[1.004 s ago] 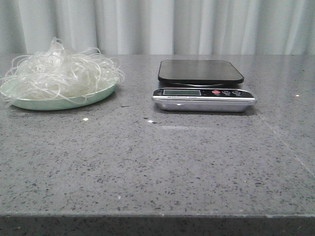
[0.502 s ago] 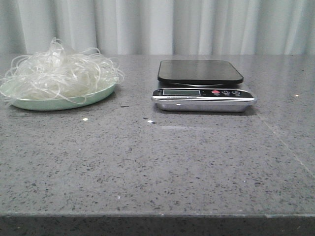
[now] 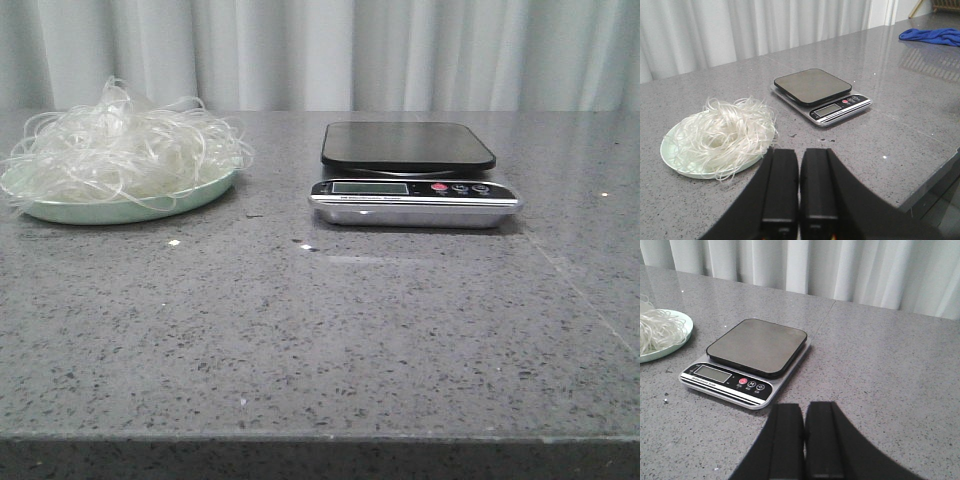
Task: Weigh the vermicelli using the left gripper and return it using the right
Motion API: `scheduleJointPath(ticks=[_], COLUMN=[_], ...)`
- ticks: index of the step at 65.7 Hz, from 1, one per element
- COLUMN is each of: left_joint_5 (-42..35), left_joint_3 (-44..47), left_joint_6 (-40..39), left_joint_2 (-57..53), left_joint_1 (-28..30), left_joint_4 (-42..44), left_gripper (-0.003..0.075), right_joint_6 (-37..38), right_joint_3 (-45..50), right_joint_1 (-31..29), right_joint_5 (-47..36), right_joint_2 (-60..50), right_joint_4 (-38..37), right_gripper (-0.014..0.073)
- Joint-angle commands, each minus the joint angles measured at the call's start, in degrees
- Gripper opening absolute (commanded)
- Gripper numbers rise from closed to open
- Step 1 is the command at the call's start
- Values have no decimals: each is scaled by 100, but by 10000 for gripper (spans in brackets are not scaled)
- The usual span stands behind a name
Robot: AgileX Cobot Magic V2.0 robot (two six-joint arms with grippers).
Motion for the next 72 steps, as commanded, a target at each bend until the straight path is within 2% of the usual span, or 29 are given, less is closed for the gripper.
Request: scheduleJointPath(ticks=[1, 25, 33, 38, 51, 67, 69, 72], left_joint_5=[-487, -499, -908, -1745, -3213, -4286, -3924, -3917], left_joint_3=[-141, -118, 206, 654, 1871, 3203, 3132, 3147], left_joint_6=[-44, -44, 47, 47, 47, 47, 47, 47], left_joint_2=[75, 75, 75, 52, -37, -825, -803, -803], left_joint_1=[-12, -12, 132, 581, 1833, 3148, 3303, 3411], left_joint_4=[-44, -44, 213, 293, 58, -270, -270, -285], left_gripper=[130, 130, 130, 130, 130, 130, 130, 130], right_joint_6=[-34, -34, -34, -34, -34, -34, -34, -34], right_joint_3=[-136, -136, -136, -136, -136, -136, -136, -136], right_joint_1=[-19, -19, -19, -19, -19, -18, -18, -18], right_joint_5=[-434, -434, -434, -434, -434, -440, -433, -439], right_joint_2=[32, 32, 32, 32, 32, 39, 39, 39], right_joint_4=[-67, -67, -67, -67, -67, -67, -67, -67], right_gripper=[168, 168, 168, 168, 168, 168, 168, 168])
